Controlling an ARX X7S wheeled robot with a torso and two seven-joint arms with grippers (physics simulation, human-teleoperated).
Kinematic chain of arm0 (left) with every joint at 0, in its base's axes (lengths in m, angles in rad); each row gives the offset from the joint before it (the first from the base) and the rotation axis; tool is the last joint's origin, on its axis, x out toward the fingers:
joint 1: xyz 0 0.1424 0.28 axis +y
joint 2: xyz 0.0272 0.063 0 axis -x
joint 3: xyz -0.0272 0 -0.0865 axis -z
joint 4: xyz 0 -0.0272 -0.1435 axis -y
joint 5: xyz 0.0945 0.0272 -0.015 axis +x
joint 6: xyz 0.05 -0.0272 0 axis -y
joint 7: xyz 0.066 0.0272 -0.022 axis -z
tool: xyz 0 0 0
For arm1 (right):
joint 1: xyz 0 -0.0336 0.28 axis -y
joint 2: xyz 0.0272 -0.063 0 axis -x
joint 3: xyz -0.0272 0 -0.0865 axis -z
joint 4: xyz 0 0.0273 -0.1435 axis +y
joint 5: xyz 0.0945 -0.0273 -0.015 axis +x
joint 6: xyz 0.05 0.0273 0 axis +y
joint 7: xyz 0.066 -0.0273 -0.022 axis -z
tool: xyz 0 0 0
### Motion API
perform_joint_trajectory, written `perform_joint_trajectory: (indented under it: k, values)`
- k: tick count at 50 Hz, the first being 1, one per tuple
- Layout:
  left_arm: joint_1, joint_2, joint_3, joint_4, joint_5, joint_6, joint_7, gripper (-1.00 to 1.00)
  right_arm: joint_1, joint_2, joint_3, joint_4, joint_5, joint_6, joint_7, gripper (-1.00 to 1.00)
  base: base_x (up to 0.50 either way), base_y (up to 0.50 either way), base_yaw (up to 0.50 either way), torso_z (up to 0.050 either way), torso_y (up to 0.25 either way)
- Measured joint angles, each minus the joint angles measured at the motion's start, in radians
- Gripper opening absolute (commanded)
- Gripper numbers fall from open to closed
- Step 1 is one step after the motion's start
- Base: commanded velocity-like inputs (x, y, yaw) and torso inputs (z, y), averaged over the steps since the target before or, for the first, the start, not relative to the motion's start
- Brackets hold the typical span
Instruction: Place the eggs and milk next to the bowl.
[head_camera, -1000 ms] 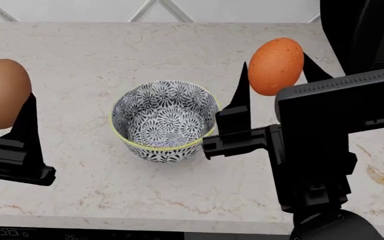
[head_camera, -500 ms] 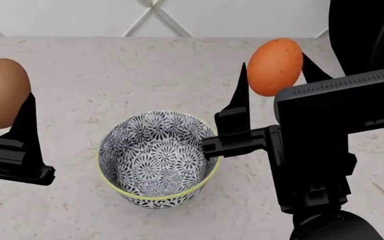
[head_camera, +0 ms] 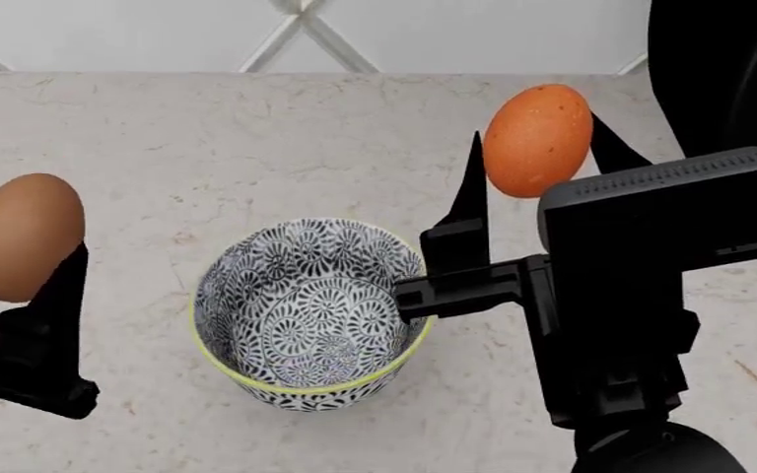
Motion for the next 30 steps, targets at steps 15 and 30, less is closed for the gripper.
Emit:
perform_joint_trajectory:
  k: [15,30]
  values:
    - [-0.027,-0.107,-0.065,0.005,-0.286,-0.208,-0.009,-1.00,-0.009,0.002,0.001,-0.003,0.006,-0.007,0.002,-1.00,0.00,0.00,0.00,0.000,0.000]
    - [-0.016,-0.163,-0.050,-0.013,-0.377,-0.288,0.018,-1.00,-0.017,0.004,-0.001,-0.007,0.008,-0.012,0.006,-1.00,0.00,0.00,0.00,0.000,0.000]
